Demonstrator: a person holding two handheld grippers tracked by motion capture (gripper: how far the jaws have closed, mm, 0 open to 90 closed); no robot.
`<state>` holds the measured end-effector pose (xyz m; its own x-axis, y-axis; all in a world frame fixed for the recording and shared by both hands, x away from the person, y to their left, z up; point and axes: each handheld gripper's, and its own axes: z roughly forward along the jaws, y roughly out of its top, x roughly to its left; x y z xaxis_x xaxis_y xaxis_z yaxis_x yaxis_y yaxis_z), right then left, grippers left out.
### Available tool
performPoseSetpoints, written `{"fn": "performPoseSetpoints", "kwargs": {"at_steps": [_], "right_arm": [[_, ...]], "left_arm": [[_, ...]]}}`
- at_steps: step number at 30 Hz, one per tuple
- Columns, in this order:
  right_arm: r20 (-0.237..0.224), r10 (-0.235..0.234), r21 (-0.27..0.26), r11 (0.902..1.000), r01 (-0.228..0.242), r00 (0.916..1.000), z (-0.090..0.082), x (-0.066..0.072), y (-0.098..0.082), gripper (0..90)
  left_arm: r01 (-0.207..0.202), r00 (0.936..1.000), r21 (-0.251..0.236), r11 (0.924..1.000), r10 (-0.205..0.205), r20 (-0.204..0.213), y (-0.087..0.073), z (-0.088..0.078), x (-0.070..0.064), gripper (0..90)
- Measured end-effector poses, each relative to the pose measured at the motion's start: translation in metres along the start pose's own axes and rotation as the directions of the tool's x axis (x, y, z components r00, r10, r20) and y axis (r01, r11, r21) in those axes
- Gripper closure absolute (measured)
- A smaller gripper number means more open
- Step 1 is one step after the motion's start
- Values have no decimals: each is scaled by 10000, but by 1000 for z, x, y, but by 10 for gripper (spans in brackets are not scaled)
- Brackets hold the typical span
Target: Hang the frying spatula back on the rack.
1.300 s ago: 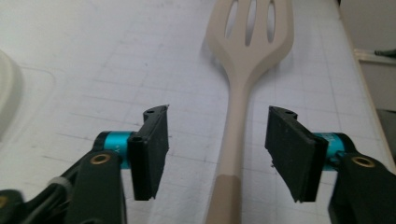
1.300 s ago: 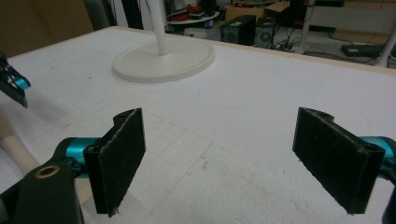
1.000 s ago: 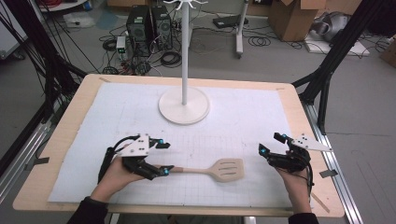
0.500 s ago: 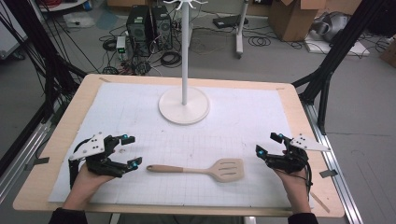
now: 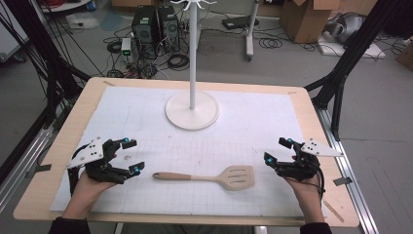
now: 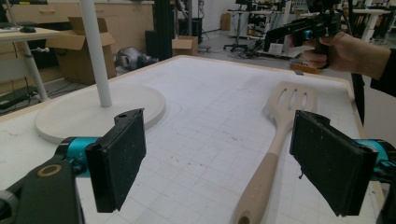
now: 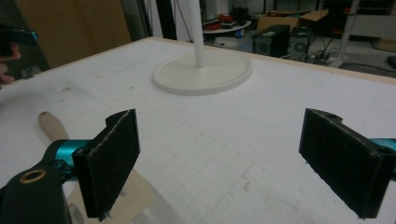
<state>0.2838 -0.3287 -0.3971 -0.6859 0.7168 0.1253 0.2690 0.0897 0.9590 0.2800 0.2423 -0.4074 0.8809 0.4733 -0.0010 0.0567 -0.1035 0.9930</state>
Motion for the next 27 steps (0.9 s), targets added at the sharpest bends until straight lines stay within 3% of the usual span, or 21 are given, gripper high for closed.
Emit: {"fn": "performPoseSetpoints", "kwargs": {"at_steps": [8, 11, 14, 18, 22, 27], "right_arm": [[-694, -318, 19, 9995, 320, 9971, 7, 9, 7, 112], [-1160, -506, 66, 9986, 517, 9920, 15, 13, 10, 112], [-1461, -650, 307, 9971, 702, 9871, 23, 19, 12, 112], [-1934, -926, 496, 9933, 1040, 9767, 33, 27, 17, 112], [-2353, -1152, 726, 9881, 1356, 9651, 45, 34, 22, 112], [-2814, -1477, 1182, 9752, 1869, 9482, 61, 47, 26, 112]], "left_arm": [[-215, 9994, -626, 9978, 197, -292, 2, -9, 3, 173], [-281, 9989, -1226, 9921, 234, -397, 2, -14, 4, 173], [-245, 9994, -1353, 9905, 211, -264, 2, -16, 5, 177], [-255, 9991, -1162, 9929, 213, -375, 2, -16, 5, 176], [-167, 9998, -1080, 9940, 176, 73, 3, -14, 3, 199], [-278, 9994, -830, 9962, 294, 176, 6, -12, 0, 193]]}}
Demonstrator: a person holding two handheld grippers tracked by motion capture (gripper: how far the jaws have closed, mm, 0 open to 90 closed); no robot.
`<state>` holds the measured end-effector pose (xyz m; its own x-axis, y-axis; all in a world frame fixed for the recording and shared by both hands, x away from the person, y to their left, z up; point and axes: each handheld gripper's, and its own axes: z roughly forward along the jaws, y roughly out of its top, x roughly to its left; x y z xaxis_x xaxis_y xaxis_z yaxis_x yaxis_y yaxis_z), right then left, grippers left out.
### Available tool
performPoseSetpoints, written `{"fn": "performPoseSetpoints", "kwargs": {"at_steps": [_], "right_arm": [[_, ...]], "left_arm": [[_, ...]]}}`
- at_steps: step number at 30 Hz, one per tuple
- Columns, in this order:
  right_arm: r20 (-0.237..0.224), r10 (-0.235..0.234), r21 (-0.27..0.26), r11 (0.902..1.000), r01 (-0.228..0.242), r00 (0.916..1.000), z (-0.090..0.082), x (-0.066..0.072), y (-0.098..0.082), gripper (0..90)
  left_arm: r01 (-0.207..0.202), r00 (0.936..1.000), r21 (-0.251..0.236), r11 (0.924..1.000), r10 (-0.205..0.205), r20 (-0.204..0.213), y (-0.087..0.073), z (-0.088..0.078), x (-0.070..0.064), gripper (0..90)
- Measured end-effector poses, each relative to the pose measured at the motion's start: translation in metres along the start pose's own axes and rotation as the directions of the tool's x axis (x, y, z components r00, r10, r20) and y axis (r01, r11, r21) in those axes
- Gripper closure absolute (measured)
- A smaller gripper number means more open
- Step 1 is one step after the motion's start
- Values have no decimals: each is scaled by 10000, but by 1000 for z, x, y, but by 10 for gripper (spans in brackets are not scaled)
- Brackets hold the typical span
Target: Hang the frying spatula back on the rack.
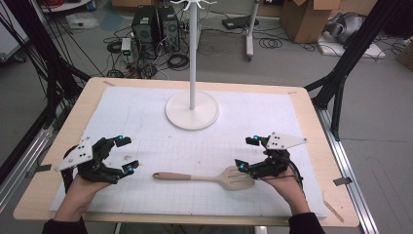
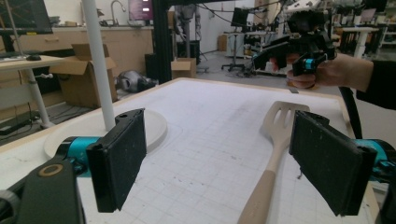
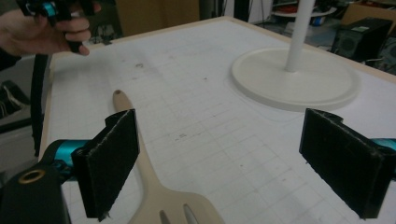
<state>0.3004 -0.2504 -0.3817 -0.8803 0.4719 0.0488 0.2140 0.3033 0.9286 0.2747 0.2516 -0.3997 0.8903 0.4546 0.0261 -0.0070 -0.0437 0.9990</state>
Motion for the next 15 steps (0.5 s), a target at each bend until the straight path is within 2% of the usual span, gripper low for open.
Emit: {"fn": "performPoseSetpoints", "kwargs": {"at_steps": [2, 7, 12, 13, 15], "right_arm": [[-83, -111, 60, 9999, 111, 9999, 4, 1, 2, 112], [-505, -405, 652, 9969, 438, 9979, 23, 8, 9, 112], [-860, -604, 1017, 9924, 690, 9945, 36, 13, 11, 112], [-1075, -711, 1289, 9880, 848, 9917, 42, 16, 12, 112], [-1274, -887, 1508, 9827, 1077, 9879, 49, 19, 13, 111]], "left_arm": [[-8, 10000, 80, 10000, 7, 12, 0, 1, 0, 193], [175, 9998, 309, 9994, -175, -15, 0, 0, 1, 193], [207, 9995, 488, 9986, -220, 246, 0, 1, 0, 193], [188, 9993, 528, 9984, -204, 299, 0, 1, 0, 193], [225, 9988, 612, 9979, -251, 414, 0, 3, 0, 192]]}}
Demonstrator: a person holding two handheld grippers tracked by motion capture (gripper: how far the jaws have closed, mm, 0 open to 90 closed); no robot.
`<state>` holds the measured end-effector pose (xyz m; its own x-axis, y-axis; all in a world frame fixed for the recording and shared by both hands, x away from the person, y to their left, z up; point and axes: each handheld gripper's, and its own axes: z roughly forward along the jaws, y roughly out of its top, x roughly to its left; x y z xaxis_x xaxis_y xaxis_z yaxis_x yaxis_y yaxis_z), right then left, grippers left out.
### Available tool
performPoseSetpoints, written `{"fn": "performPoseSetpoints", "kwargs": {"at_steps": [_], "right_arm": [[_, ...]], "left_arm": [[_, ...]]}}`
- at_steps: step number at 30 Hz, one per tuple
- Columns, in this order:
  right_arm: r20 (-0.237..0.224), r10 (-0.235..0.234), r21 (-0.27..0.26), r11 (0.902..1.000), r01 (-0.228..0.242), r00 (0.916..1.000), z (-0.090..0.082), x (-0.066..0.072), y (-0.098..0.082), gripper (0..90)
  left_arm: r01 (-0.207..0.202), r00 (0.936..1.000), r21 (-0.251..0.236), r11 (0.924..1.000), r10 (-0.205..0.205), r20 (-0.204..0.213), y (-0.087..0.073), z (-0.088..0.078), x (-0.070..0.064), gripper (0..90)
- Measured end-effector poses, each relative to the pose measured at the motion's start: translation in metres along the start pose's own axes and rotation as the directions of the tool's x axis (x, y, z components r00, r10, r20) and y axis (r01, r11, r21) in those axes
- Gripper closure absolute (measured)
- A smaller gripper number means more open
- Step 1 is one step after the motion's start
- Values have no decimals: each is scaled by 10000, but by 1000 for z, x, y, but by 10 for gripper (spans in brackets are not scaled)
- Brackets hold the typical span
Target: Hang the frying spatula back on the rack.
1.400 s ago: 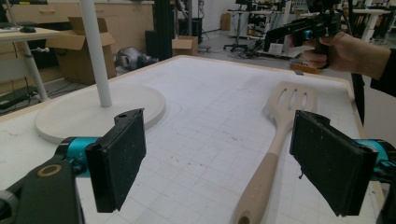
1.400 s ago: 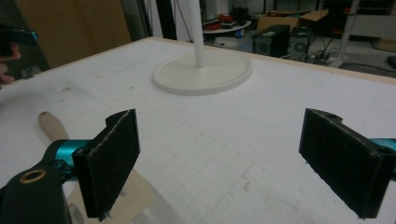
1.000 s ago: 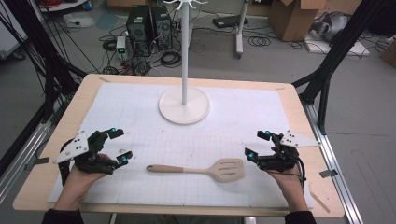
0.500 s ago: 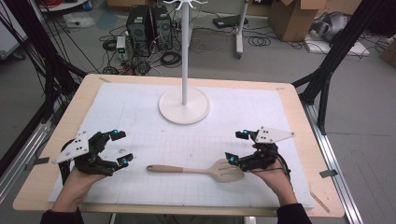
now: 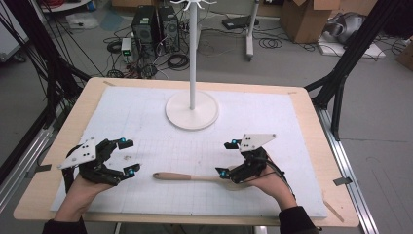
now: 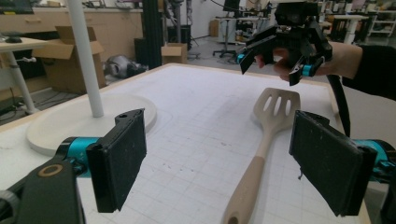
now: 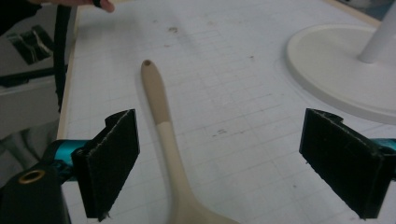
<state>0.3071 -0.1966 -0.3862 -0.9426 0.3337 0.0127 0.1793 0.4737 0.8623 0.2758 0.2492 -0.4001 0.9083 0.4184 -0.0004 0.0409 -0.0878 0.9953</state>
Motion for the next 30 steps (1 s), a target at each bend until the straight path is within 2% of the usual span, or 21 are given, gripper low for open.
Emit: {"fn": "performPoseSetpoints", "kwargs": {"at_steps": [6, 8, 12, 13, 14, 17, 18, 19, 20, 21, 22, 23, 25, 27, 28, 29, 30], "right_arm": [[-530, -185, 529, 9984, 213, 9984, 14, 6, 5, 112], [-667, -333, 959, 9946, 397, 9972, 23, 8, 7, 112], [-913, -400, 1517, 9870, 536, 9950, 34, 10, 7, 125], [-913, -400, 1517, 9870, 536, 9950, 34, 10, 7, 125], [-1057, -466, 1902, 9795, 661, 9933, 40, 11, 8, 166], [-1298, -676, 2512, 9629, 987, 9892, 49, 15, 10, 213], [-1298, -676, 2512, 9629, 987, 9892, 49, 15, 10, 213], [-1507, -731, 2869, 9511, 1144, 9859, 55, 17, 12, 256], [-1576, -770, 2974, 9470, 1217, 9845, 58, 17, 12, 276], [-1576, -770, 2974, 9470, 1217, 9845, 58, 17, 12, 276], [-1634, -823, 3231, 9371, 1321, 9831, 61, 18, 13, 318], [-1675, -822, 3353, 9324, 1351, 9824, 63, 18, 13, 340], [-1665, -846, 3434, 9290, 1382, 9824, 64, 18, 14, 372], [-1649, -811, 3814, 9138, 1394, 9830, 67, 18, 14, 441], [-1649, -811, 3814, 9138, 1394, 9830, 67, 18, 14, 441], [-1693, -837, 4105, 8998, 1475, 9820, 69, 18, 15, 470], [-1693, -837, 4105, 8998, 1475, 9820, 69, 18, 15, 470]], "left_arm": [[21, 9997, 117, 9999, -24, 262, 0, 2, -1, 190], [83, 9994, 245, 9997, -91, 348, 0, 3, -1, 176], [120, 9987, 305, 9995, -135, 483, 0, 4, -2, 173], [120, 9987, 305, 9995, -135, 483, 0, 4, -2, 173], [143, 9987, 326, 9994, -159, 479, -1, 4, -2, 173], [173, 9988, 370, 9992, -190, 453, -2, 5, -2, 173], [183, 9988, 385, 9991, -201, 453, -2, 5, -2, 173], [192, 9987, 412, 9990, -211, 467, -2, 6, -2, 173], [200, 9988, 440, 9988, -220, 449, -2, 6, -2, 173], [195, 9987, 471, 9987, -217, 456, -2, 6, -2, 173], [295, 9980, 487, 9984, -322, 549, -2, 7, -2, 173], [295, 9980, 487, 9984, -322, 549, -2, 7, -2, 173], [330, 9979, 507, 9982, -357, 533, -2, 7, -2, 173], [362, 9978, 527, 9980, -390, 532, -3, 8, -2, 173], [362, 9978, 527, 9980, -390, 532, -3, 8, -2, 173], [384, 9977, 554, 9977, -414, 543, -3, 8, -2, 173], [384, 9977, 554, 9977, -414, 543, -3, 8, -2, 173]]}}
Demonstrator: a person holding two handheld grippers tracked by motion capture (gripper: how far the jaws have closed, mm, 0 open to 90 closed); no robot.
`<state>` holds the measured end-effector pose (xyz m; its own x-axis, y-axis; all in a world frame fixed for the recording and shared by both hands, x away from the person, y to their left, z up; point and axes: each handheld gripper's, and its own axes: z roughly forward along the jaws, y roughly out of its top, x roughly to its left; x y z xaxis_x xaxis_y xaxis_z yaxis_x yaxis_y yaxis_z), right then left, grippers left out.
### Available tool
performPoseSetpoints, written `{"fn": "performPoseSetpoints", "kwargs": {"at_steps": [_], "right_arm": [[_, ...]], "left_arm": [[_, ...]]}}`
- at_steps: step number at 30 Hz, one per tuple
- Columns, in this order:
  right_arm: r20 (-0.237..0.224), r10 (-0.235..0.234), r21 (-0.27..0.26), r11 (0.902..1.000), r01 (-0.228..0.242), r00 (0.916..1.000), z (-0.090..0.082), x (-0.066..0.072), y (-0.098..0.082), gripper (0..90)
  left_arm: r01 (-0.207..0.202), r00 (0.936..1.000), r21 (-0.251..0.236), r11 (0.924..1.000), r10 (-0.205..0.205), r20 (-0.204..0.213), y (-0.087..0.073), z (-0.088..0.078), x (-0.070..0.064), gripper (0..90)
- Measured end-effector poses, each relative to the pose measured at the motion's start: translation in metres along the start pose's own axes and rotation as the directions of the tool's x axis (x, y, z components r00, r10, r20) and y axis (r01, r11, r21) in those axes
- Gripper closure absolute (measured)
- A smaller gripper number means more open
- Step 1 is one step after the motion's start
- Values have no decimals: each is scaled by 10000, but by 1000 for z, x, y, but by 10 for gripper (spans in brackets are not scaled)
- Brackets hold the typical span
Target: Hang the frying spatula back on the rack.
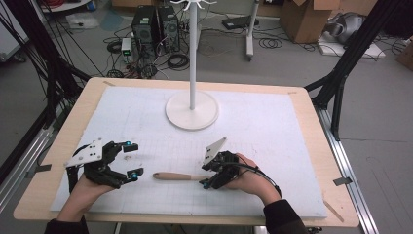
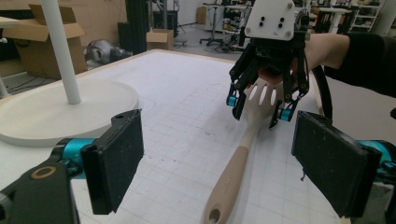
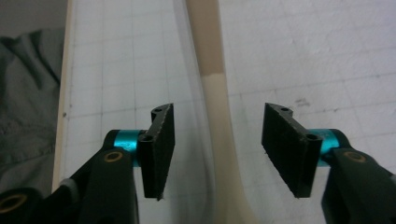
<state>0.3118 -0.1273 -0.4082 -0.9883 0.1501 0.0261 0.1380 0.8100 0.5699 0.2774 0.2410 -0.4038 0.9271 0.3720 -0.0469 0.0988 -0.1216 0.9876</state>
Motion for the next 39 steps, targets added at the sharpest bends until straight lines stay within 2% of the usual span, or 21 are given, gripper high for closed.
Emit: {"fn": "performPoseSetpoints", "kwargs": {"at_steps": [1, 6, 10, 13, 17, 21, 22, 23, 24, 26, 29, 31, 37, 39], "right_arm": [[-187, 117, 133, 9998, -114, 9998, 2, 0, 1, 486], [-145, 75, 525, 9986, -67, 9999, 7, -2, -1, 538], [-199, 234, 763, 9968, -218, 9995, 8, -2, -1, 591], [-169, 275, 1059, 9940, -255, 9995, 10, -3, -2, 609], [-39, 223, 1082, 9939, -218, 9997, 11, -3, -2, 643], [106, 53, 1374, 9905, -67, 9999, 12, -1, 2, 657], [201, -96, 1614, 9869, 63, 9998, 13, 0, 5, 657], [201, -96, 1614, 9869, 63, 9998, 13, 0, 5, 657], [206, -105, 1891, 9819, 64, 9997, 13, 1, 8, 659], [225, -141, 2099, 9777, 91, 9996, 14, 2, 11, 665], [182, -115, 2198, 9755, 72, 9998, 15, 1, 13, 680], [202, 77, 2209, 9752, -120, 9998, 15, 2, 13, 698], [236, -19, 2190, 9757, -33, 9997, 15, 3, 13, 756], [247, -186, 2207, 9753, 127, 9995, 15, 4, 13, 764]], "left_arm": [[11, 10000, 5, 10000, -11, 3, 0, 0, 0, 173], [39, 10000, 74, 10000, -39, 53, 0, 1, 0, 175], [131, 9999, 111, 9999, -131, 58, -1, 2, 0, 176], [154, 9998, 135, 9998, -155, 84, -1, 3, 0, 179], [165, 9998, 176, 9997, -166, 81, -2, 4, 0, 179], [199, 9998, 216, 9996, -201, 93, -2, 5, 0, 180], [201, 9998, 238, 9995, -203, 90, -2, 5, -1, 181], [201, 9998, 238, 9995, -203, 90, -2, 5, -1, 181], [196, 9997, 255, 9995, -199, 112, -2, 6, -1, 183], [197, 9997, 268, 9994, -200, 136, -2, 6, -1, 185], [207, 9997, 263, 9994, -210, 144, -1, 6, -1, 186], [208, 9997, 270, 9994, -212, 134, -1, 6, -1, 189], [207, 9996, 276, 9994, -212, 180, -1, 8, -2, 189], [147, 9997, 281, 9995, -153, 215, 0, 8, -3, 189]]}}
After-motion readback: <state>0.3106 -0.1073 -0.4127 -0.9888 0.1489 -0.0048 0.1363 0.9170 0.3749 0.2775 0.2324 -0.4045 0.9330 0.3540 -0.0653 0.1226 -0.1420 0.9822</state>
